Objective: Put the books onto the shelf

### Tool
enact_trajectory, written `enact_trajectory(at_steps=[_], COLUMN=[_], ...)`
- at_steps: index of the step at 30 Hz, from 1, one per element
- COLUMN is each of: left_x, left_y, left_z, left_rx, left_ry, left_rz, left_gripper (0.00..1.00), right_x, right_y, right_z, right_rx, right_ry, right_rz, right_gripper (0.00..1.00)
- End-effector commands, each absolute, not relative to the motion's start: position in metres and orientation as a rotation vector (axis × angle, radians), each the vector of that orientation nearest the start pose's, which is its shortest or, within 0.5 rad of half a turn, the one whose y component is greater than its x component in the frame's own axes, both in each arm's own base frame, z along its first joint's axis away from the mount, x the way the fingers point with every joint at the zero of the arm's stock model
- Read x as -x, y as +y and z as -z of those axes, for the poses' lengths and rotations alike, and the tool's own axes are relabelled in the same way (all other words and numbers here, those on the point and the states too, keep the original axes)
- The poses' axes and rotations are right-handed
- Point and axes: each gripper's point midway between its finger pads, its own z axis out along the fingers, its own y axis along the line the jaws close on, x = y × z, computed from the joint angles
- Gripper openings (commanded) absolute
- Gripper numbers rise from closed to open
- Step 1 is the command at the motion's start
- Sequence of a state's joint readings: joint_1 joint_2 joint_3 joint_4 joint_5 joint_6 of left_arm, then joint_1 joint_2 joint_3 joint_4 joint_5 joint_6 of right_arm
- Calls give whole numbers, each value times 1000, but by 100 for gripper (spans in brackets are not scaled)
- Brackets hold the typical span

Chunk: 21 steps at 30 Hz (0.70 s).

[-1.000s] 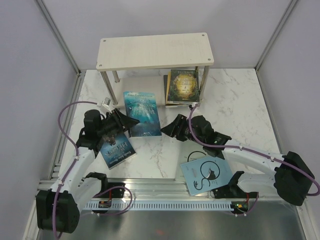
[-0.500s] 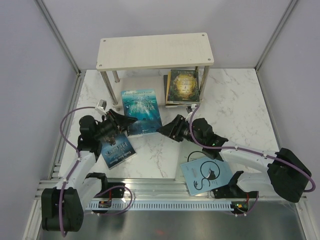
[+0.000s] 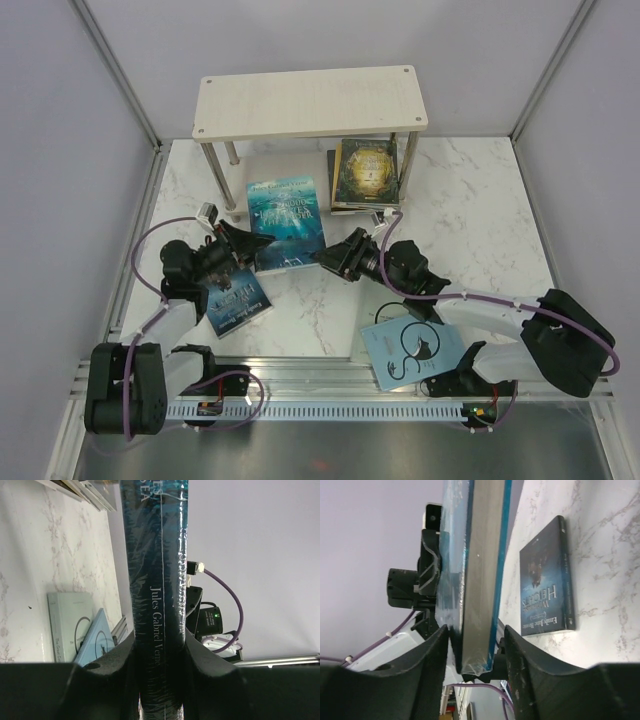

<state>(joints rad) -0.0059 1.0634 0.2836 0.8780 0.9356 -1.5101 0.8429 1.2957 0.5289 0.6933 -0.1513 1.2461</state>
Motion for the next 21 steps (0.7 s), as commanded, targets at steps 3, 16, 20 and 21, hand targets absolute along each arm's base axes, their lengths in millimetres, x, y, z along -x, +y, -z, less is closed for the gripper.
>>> enact_trajectory(at_steps=[3,16,20,21], left_x=[-230,-246,-249,-252], left_y=[-170,-165,-132,-126], left_z=[-278,-247,-217,-228], left_rx=[178,134,310,301], left_ry=[1621,1855,2075,2062], left_rz=[1877,1544,1131,1069], left_gripper=[2,47,75,77], right_x=[-215,-206,-213,-213], right_y=[349,353,349,349], right_z=[-228,-239,-232,-232], right_rx=[-238,-249,-295,-295], right_ry=[1836,1729,1758,1762], right_rz=[-1732,-1842,-1786,-1780], right_gripper=[47,0,0,0])
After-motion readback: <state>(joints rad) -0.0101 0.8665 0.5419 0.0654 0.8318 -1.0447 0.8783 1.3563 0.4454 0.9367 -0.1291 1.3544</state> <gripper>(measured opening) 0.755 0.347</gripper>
